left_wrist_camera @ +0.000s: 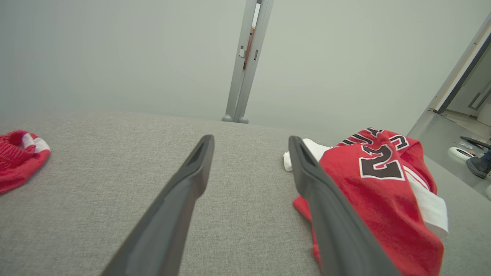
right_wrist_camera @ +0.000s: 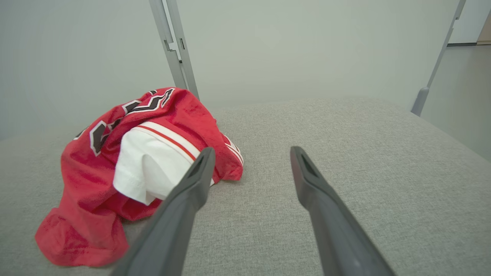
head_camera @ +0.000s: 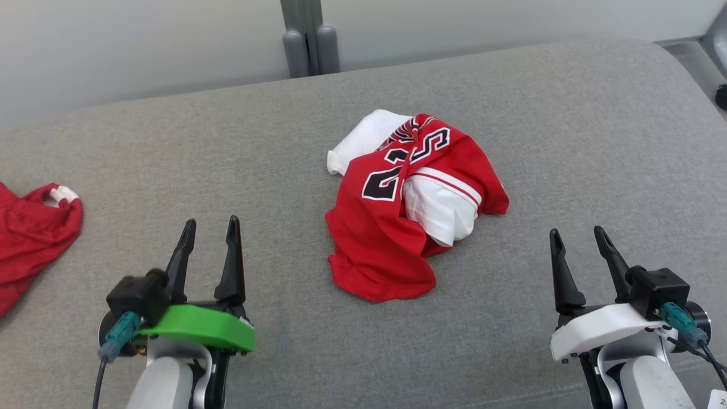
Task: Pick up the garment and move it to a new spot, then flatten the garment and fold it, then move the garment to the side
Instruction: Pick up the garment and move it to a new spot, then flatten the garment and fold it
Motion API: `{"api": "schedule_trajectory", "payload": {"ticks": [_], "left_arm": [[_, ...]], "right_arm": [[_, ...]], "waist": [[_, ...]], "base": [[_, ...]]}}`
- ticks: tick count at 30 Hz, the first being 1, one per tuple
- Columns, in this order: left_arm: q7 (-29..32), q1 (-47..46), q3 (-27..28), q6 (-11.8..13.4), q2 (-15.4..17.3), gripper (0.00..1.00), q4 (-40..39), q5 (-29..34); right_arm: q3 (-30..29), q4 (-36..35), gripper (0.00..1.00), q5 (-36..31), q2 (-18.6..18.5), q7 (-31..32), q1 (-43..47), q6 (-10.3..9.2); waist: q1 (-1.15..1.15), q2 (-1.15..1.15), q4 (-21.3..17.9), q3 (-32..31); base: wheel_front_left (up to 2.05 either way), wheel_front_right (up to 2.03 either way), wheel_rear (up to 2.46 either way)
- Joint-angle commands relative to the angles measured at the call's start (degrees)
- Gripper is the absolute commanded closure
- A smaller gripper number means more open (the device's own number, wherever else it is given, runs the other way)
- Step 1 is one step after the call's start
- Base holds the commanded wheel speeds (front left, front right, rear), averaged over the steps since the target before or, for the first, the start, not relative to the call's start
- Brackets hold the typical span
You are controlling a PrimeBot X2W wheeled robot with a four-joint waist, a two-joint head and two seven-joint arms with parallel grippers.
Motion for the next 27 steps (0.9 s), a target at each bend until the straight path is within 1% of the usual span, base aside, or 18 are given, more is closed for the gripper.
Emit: {"api": "schedule_trajectory", "payload": {"ticks": [1, 4, 11, 27], "left_arm": [[-0.01, 2.43, 0.96, -0.77, -0.09, 0.00, -0.74, 0.67], [-0.01, 5.47, 2.37, -1.61, -0.41, 0.00, -1.89, 2.11], [-0.02, 10.39, 4.70, -3.28, -1.45, 0.00, -2.94, 3.19], [-0.02, 10.85, 6.28, -4.25, -2.55, 0.00, -2.71, 4.60]], "right_arm": [[-0.06, -0.38, 0.00, -0.26, -0.16, 0.37, 0.95, 0.01], [0.06, -0.26, 0.00, -0.26, -0.13, 0.78, 1.44, 0.01], [-0.17, 0.99, 0.00, 0.43, -0.13, 1.42, 1.74, 0.01], [0.24, 2.29, 0.00, 1.19, -0.13, 0.95, 0.88, 0.01]], "waist": [[0.00, 0.00, 3.14, -3.09], [0.00, 0.00, 3.62, -3.62], [0.00, 0.00, 4.03, -4.55], [0.00, 0.00, 3.43, -4.38]], "base": [[0.00, 0.00, 0.00], [0.00, 0.00, 0.00], [0.00, 0.00, 0.00], [0.00, 0.00, 0.00]]}}
